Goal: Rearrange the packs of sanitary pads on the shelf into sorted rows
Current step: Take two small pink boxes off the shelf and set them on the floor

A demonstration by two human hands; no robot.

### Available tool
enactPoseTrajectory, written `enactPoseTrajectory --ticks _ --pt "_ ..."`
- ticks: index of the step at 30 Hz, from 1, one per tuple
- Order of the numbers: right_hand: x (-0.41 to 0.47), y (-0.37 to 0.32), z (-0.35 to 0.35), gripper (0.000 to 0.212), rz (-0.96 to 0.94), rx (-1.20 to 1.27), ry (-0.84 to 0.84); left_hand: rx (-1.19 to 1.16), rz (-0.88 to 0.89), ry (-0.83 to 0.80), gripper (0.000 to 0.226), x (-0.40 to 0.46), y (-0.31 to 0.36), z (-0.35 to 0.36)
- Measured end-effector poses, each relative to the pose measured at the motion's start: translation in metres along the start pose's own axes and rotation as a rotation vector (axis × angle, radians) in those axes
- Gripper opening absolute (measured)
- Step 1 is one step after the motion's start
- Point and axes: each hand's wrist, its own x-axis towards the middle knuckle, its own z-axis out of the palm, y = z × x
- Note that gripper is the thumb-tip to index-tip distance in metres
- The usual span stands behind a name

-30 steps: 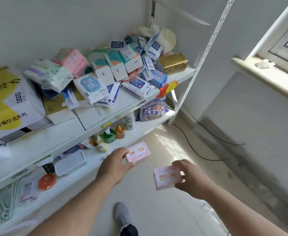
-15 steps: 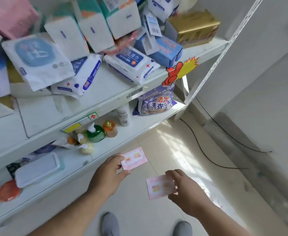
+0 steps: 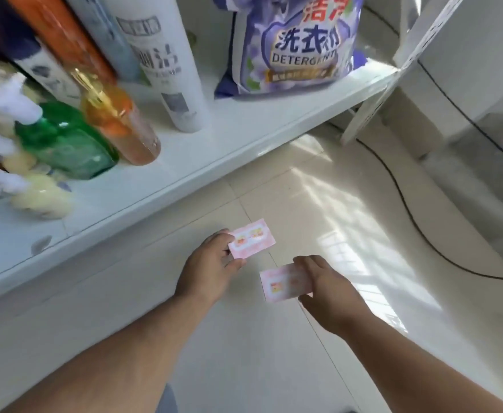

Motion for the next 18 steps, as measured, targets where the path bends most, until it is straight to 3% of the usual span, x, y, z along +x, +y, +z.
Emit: enactPoseTrajectory --ticks 6,14,18 --pt "0.074 0.037 0.056 0.062 -0.020 -0.033 -0.002 0.015 0.006 0.017 0.046 0.068 -0.057 0.051" --pt "0.131 0.051 0.080 0.063 -0.055 -0.022 0.037 0.044 0.038 0.017 0.048 0.117 -0.096 0.084" --pt "0.130 0.053 0.086 0.076 -0.012 0.041 0.003 0.039 0.022 -0.006 0.048 0.121 -0.103 0.088"
